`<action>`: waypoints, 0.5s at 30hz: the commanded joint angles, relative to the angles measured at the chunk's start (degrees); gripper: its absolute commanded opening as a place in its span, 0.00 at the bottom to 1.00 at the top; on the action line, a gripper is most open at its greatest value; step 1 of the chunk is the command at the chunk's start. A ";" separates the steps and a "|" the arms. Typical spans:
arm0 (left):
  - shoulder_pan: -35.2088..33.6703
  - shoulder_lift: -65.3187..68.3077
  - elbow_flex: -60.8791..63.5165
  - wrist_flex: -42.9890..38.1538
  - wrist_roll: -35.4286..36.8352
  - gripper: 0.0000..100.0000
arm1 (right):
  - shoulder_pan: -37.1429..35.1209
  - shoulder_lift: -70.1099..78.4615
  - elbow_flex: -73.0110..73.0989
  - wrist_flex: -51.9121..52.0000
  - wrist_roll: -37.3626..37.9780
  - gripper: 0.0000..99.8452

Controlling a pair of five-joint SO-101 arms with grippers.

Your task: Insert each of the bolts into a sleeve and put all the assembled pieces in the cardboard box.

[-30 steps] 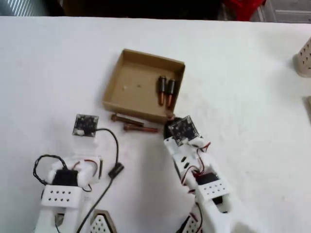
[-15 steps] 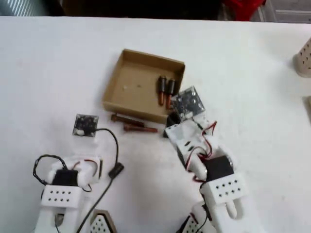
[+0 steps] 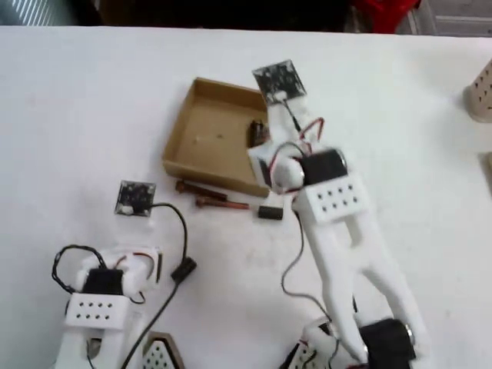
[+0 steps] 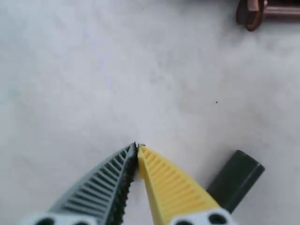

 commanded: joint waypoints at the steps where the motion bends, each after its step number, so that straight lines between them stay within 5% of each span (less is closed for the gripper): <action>1: -0.57 -0.75 -0.35 -1.23 -0.70 0.02 | -1.45 9.80 -12.92 0.40 -0.70 0.02; 15: -0.57 -0.75 -0.35 -1.23 -0.79 0.02 | -2.33 44.88 -41.41 0.48 -0.79 0.02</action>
